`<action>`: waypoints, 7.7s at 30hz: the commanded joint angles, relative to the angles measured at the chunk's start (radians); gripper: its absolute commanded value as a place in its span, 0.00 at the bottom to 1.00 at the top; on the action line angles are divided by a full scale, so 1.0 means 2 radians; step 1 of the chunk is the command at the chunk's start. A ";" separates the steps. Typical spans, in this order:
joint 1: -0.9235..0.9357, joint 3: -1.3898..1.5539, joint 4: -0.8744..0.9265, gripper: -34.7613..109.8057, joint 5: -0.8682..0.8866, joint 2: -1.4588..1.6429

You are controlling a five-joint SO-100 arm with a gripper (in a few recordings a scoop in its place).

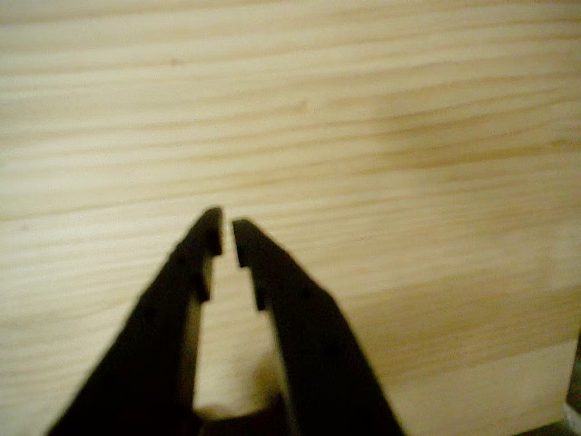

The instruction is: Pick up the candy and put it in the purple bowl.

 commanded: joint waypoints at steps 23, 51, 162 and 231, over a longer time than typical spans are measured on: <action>-0.191 -0.319 0.083 0.24 0.137 -0.178; -0.440 -0.515 0.207 0.24 0.293 -0.344; -0.502 -0.507 -0.091 0.41 0.397 -0.770; -0.443 -0.414 -0.043 0.29 0.364 -0.546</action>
